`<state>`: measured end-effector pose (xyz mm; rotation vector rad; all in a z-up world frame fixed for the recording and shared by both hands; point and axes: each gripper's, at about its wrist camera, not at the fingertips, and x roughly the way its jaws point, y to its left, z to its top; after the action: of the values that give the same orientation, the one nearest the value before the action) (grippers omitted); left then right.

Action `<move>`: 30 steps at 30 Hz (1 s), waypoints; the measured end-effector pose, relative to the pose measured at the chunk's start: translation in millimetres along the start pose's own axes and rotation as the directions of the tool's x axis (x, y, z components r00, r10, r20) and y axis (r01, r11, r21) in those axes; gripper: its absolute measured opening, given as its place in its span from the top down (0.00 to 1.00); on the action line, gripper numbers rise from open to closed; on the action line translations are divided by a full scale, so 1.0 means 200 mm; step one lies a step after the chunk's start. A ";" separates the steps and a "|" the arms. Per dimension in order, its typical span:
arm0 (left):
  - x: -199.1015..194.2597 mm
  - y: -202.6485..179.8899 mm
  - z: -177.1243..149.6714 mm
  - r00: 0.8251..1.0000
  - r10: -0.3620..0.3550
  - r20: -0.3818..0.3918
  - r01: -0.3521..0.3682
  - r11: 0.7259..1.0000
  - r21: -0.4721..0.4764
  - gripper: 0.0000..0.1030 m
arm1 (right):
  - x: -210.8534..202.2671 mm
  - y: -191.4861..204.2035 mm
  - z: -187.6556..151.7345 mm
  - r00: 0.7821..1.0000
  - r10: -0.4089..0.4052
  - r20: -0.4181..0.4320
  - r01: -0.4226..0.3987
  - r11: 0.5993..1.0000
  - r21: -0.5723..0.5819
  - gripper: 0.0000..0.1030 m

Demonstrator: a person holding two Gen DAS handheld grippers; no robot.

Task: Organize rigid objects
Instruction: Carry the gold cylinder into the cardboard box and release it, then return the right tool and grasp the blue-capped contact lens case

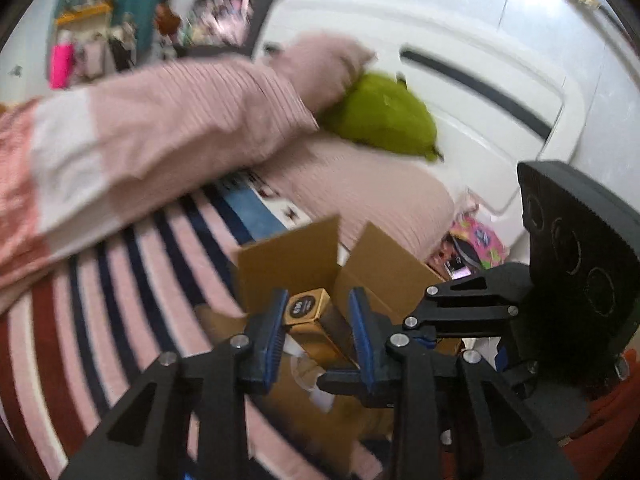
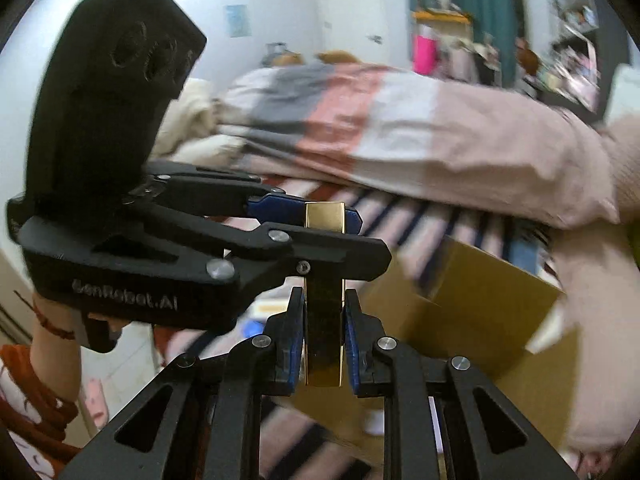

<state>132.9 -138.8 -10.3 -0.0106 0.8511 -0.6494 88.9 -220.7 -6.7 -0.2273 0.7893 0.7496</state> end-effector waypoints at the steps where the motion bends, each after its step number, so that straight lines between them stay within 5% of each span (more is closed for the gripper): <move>1: 0.10 -0.02 0.03 0.999 -0.009 -0.051 0.010 1.000 0.003 0.73 | 0.01 -0.08 -0.01 0.999 -0.004 -0.034 0.005 0.999 0.032 0.87; 7: 0.39 -0.08 0.06 0.973 0.021 -0.229 -0.019 1.000 0.010 0.72 | 0.14 -0.34 -0.13 0.977 0.006 -0.214 0.027 0.988 0.150 0.87; 9: 0.40 -0.09 0.05 0.970 0.044 -0.237 -0.040 0.999 0.019 0.59 | 0.16 -0.36 -0.15 0.975 -0.002 -0.224 0.036 0.988 0.148 0.86; 11: 0.33 -0.08 0.04 0.977 0.043 -0.208 -0.041 0.999 0.014 0.45 | 0.16 -0.36 -0.16 0.975 -0.014 -0.223 0.047 0.988 0.146 0.86; 14: 0.13 -0.05 0.03 0.992 0.071 -0.100 -0.069 0.997 0.024 0.34 | 0.12 -0.32 -0.14 0.981 -0.029 -0.191 0.053 0.991 0.126 0.68; 17: -0.12 0.01 -0.01 0.990 0.138 0.011 -0.138 0.990 0.020 0.22 | 0.04 -0.19 -0.09 0.995 -0.037 -0.097 0.041 0.998 0.039 0.40; 19: -0.31 0.08 -0.08 0.977 0.205 0.065 -0.205 0.979 -0.001 0.21 | 0.00 -0.06 -0.04 1.000 -0.001 -0.015 0.001 1.000 0.001 0.08; 23: -0.57 0.26 -0.26 0.934 0.338 0.117 -0.329 0.940 -0.086 0.20 | 0.01 0.21 0.05 0.995 0.077 0.061 -0.073 0.995 -0.070 0.00; 30: -0.77 0.62 -0.72 0.894 0.438 0.097 -0.406 0.882 -0.237 0.20 | 0.32 0.60 0.08 0.972 0.232 -0.026 -0.234 0.963 -0.135 0.00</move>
<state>24.0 78.9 -33.1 -0.0625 0.7422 -0.1399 45.1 -93.7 -31.7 -0.2647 0.7824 1.0281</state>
